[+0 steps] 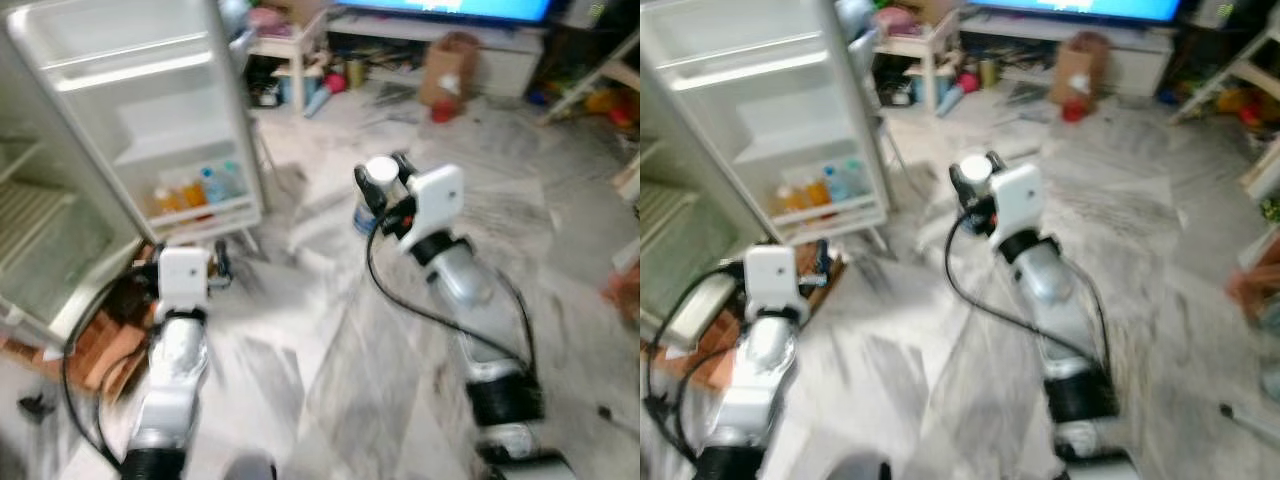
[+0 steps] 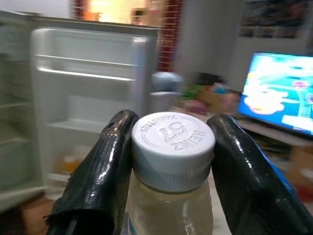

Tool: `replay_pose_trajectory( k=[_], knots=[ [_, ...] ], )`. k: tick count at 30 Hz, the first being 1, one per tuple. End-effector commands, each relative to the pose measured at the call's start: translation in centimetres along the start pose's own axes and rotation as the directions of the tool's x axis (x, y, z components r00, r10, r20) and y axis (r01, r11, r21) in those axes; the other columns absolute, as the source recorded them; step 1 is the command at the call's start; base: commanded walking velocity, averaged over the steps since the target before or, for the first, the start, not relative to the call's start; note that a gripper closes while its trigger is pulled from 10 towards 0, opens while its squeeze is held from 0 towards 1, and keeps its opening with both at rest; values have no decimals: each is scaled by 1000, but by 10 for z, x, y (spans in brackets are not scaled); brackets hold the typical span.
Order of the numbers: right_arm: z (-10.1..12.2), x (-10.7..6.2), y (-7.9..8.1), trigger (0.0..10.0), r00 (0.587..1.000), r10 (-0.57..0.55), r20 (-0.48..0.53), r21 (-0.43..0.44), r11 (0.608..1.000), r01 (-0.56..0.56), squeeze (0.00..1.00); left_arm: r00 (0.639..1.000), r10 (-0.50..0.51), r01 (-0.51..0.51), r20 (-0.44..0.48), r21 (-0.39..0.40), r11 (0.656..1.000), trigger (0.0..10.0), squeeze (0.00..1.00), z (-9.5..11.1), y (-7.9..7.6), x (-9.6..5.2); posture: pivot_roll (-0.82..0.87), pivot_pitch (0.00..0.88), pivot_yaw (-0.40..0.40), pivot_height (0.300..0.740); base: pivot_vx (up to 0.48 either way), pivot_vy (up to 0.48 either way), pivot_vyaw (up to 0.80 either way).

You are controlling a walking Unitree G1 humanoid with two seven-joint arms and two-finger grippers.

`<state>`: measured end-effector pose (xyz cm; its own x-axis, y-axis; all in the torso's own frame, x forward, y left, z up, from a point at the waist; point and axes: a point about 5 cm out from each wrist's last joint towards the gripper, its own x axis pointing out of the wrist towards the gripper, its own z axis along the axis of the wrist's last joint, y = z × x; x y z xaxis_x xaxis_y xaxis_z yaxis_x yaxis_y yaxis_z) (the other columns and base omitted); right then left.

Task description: Restocking fridge

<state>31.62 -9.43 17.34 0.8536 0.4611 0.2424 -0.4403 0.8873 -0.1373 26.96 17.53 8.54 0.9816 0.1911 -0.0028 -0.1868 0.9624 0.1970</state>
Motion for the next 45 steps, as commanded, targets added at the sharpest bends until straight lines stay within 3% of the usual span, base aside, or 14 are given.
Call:
replay_pose_trajectory(
  k=[1,5,15,23,32,35,45],
  knots=[
    [11,3,0,10000,999,12,51,-22,1000,-11,0,1000,10,-9,-20,15,1000,10000,0,-3,1,0,115,29,27,740,0,472,794],
    [11,3,0,10000,999,10,53,-22,1000,-8,0,1000,-23,22,22,38,999,10000,0,0,0,0,116,27,26,740,231,387,794],
    [13,6,-4,10000,998,-8,67,-39,999,10,0,998,-62,62,9,4,998,10000,0,0,-4,1,116,25,23,740,393,277,789],
    [12,5,-12,10000,995,-76,71,-46,996,80,0,991,-123,125,45,-31,992,10000,0,5,-6,-3,125,26,18,740,409,170,0],
    [20,11,-18,10000,985,-132,116,-121,982,145,0,992,-124,125,36,-41,991,10000,0,5,-6,-3,128,29,17,740,454,0,0],
    [25,13,-29,10000,970,-202,133,-141,965,221,0,988,-145,147,50,-37,988,10000,0,6,-8,-5,127,30,14,740,462,0,0],
    [25,16,-29,10000,966,-222,129,-132,962,239,0,985,-163,165,54,-40,985,10000,0,7,-10,-7,131,30,13,740,480,0,0]
  ],
)
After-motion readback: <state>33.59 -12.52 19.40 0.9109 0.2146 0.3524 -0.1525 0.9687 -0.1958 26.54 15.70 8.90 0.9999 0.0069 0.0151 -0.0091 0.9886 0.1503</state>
